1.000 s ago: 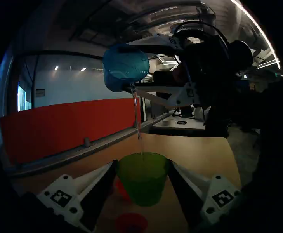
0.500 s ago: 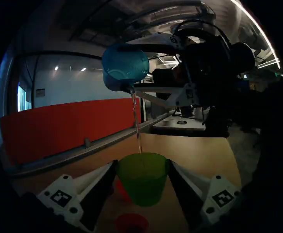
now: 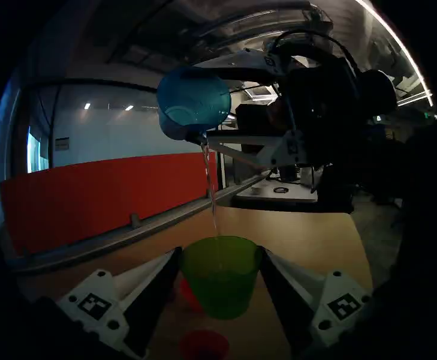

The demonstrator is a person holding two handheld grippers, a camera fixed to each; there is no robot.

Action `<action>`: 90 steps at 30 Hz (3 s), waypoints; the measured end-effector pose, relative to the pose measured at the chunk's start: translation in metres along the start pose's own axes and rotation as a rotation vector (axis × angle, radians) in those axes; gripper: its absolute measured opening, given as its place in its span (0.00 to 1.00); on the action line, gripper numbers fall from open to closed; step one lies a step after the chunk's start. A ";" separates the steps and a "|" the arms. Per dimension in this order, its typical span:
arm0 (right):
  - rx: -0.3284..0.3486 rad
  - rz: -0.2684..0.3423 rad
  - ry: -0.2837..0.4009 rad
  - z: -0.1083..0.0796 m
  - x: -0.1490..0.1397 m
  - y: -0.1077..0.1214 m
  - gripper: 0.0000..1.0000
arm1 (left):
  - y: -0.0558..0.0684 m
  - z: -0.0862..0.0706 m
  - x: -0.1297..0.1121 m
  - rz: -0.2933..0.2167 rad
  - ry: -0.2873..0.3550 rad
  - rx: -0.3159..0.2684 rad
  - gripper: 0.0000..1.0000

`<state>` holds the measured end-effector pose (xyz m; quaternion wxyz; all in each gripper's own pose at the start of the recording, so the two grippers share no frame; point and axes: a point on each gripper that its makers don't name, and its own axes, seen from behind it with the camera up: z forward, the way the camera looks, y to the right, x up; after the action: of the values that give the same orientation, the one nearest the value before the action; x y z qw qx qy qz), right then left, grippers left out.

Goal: Pour water

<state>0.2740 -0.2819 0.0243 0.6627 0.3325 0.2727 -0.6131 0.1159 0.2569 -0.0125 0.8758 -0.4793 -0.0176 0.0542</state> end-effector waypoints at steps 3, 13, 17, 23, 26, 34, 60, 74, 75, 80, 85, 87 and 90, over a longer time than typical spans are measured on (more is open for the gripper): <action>0.000 -0.008 0.001 0.000 0.000 0.001 0.91 | 0.000 0.000 0.001 0.000 0.000 0.000 0.90; -0.004 -0.049 0.003 0.001 0.001 0.003 0.91 | 0.000 0.001 0.001 0.000 0.001 0.000 0.90; -0.004 -0.065 0.003 0.001 0.001 0.003 0.91 | -0.001 0.002 0.000 -0.001 0.000 0.001 0.90; -0.004 -0.096 0.001 0.002 0.001 0.003 0.91 | -0.001 0.002 0.000 0.000 -0.001 0.002 0.90; -0.001 -0.114 0.000 0.002 0.002 0.002 0.91 | -0.001 0.002 0.001 0.000 -0.001 0.002 0.90; -0.001 -0.147 0.000 0.002 0.006 0.002 0.91 | -0.001 0.003 0.001 0.001 -0.001 0.003 0.90; -0.001 -0.131 0.005 0.002 0.008 0.000 0.91 | -0.003 0.003 0.001 0.000 0.001 0.008 0.90; -0.012 -0.078 0.009 -0.002 0.005 0.009 0.91 | -0.004 0.003 0.003 0.001 0.003 0.010 0.90; -0.014 -0.066 0.011 -0.002 0.005 0.009 0.91 | -0.004 0.003 0.003 0.002 0.003 0.010 0.90; -0.017 0.023 0.024 -0.006 0.007 0.013 0.91 | -0.005 0.002 0.005 0.007 0.005 0.012 0.90; -0.027 0.174 0.024 -0.008 0.006 0.017 0.91 | -0.008 0.000 0.008 0.008 0.009 0.018 0.90; -0.031 0.250 0.023 -0.009 0.004 0.018 0.91 | -0.009 0.000 0.009 0.007 0.011 0.020 0.90; -0.037 0.362 0.027 -0.010 0.001 0.018 0.91 | -0.009 -0.001 0.009 0.007 0.011 0.022 0.90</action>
<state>0.2929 -0.2743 0.0189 0.7645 0.3721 0.2283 -0.4743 0.1256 0.2520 -0.0057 0.8810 -0.4697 -0.0106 0.0550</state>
